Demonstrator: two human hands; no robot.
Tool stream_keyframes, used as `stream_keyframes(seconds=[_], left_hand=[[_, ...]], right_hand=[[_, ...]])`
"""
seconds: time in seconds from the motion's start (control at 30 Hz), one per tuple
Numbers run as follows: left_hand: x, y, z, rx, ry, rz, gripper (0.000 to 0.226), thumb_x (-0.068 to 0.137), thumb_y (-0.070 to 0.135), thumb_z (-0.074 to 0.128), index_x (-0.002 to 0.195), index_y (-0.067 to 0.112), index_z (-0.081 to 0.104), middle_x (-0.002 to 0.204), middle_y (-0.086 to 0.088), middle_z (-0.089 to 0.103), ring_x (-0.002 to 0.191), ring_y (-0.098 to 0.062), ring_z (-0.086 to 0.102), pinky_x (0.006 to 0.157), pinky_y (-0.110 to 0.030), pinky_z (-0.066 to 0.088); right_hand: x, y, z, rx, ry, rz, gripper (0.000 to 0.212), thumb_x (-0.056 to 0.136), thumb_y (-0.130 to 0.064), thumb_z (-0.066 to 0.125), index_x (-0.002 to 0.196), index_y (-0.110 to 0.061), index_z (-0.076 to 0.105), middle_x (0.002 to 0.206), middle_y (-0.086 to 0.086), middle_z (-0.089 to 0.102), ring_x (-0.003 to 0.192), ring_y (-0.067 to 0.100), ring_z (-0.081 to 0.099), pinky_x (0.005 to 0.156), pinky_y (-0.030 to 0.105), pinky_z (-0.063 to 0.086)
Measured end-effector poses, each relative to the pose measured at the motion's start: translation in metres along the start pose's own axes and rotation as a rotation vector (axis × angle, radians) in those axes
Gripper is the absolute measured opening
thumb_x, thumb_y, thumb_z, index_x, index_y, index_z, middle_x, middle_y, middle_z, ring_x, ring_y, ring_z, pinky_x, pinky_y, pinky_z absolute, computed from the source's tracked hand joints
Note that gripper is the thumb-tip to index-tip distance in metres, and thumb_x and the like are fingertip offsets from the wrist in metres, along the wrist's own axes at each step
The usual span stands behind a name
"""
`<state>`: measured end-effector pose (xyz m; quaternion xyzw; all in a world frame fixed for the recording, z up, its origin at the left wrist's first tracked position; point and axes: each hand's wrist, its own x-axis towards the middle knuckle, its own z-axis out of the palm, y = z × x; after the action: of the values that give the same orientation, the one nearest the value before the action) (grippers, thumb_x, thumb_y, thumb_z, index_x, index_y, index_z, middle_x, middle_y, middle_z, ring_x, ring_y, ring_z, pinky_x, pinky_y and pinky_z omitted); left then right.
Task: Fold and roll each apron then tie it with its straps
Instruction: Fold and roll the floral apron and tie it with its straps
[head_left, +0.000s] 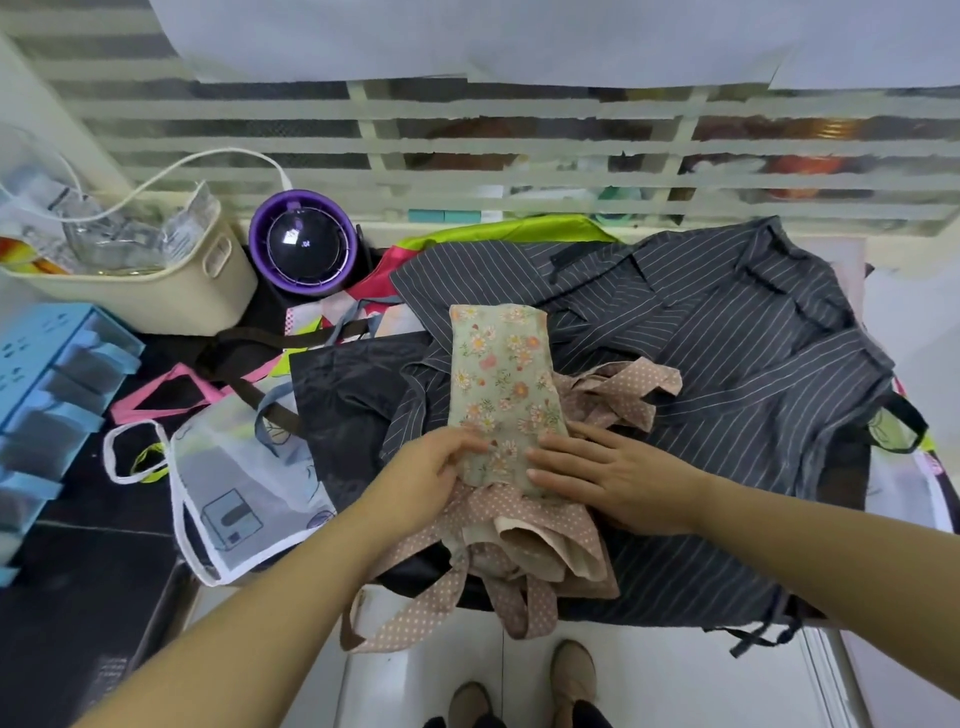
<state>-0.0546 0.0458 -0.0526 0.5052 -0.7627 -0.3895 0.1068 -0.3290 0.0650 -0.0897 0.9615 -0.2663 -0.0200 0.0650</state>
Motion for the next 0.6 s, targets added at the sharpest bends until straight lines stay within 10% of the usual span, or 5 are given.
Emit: stream_keyframes(seconds=[0.13, 0.37, 0.6], left_hand=[[0.005, -0.031, 0.006, 0.714, -0.014, 0.385, 0.064, 0.08, 0.006, 0.066, 0.135, 0.033, 0.049, 0.139, 0.006, 0.05, 0.116, -0.023, 0.053, 0.084, -0.038, 0.052], [0.01, -0.044, 0.008, 0.801, -0.034, 0.479, 0.103, 0.05, 0.026, 0.09, 0.138, 0.032, 0.038, 0.133, 0.007, 0.055, 0.107, -0.016, 0.063, 0.074, -0.028, 0.057], [0.012, -0.049, 0.011, 0.752, -0.124, 0.39, 0.086, 0.072, 0.056, 0.068, 0.144, 0.039, 0.023, 0.146, 0.011, 0.041, 0.127, -0.016, 0.046, 0.098, -0.036, 0.046]], right_hand=[[0.006, 0.002, 0.003, -0.016, 0.046, -0.02, 0.078, 0.085, -0.025, 0.06, 0.151, -0.019, 0.02, 0.151, 0.006, 0.037, 0.14, 0.024, 0.028, 0.112, 0.045, 0.02], [0.014, 0.016, 0.007, -0.077, 0.039, -0.093, 0.072, 0.083, -0.025, 0.064, 0.147, -0.019, 0.031, 0.148, 0.008, 0.042, 0.14, 0.026, 0.032, 0.115, 0.05, 0.012], [0.016, 0.014, 0.01, -0.035, -0.041, -0.012, 0.08, 0.08, -0.048, 0.064, 0.147, -0.021, 0.031, 0.15, 0.004, 0.04, 0.142, 0.024, 0.028, 0.114, 0.054, 0.012]])
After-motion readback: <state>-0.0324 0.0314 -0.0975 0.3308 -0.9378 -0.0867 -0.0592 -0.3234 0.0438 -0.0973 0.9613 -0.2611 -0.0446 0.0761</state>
